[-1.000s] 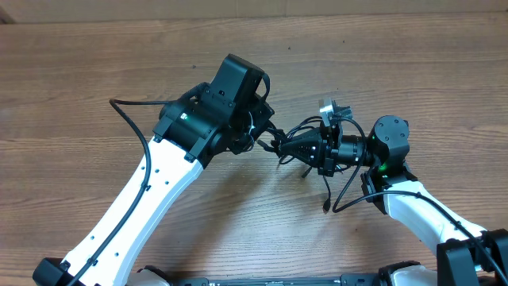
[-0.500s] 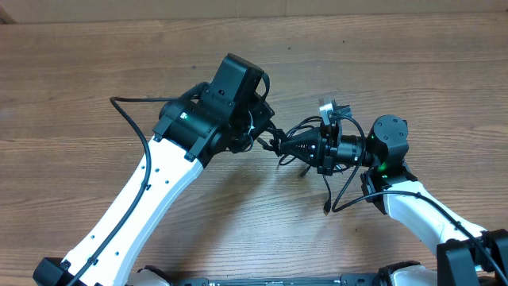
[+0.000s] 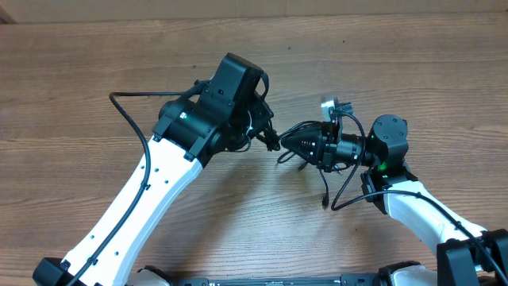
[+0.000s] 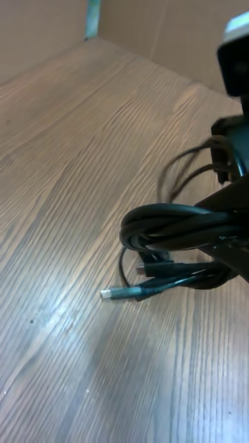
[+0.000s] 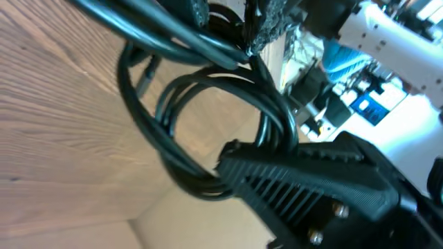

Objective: Untangle cables

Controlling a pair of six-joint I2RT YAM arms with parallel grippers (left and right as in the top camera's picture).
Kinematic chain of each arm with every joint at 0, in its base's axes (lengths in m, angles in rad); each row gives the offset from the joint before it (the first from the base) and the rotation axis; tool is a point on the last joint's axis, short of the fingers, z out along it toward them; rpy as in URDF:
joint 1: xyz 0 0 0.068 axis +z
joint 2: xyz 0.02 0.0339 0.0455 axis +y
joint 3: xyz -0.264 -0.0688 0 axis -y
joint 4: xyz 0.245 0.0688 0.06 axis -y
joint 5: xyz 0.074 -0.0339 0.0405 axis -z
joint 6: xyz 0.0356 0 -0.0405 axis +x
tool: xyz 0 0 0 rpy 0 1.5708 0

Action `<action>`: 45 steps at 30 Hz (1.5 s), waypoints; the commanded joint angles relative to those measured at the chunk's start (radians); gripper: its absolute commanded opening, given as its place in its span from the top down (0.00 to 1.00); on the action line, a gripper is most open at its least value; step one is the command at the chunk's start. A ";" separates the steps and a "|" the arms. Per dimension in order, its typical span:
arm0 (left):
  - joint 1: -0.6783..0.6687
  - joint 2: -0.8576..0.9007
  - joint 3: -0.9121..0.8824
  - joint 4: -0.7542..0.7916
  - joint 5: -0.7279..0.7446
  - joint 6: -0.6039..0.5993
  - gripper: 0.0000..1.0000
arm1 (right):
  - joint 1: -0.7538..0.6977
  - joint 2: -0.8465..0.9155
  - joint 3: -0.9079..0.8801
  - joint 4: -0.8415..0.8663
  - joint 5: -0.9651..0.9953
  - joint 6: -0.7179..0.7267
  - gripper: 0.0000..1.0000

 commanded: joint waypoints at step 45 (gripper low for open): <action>0.006 -0.006 0.012 0.000 0.058 -0.489 0.96 | -0.008 -0.006 0.004 0.031 -0.140 -0.125 0.89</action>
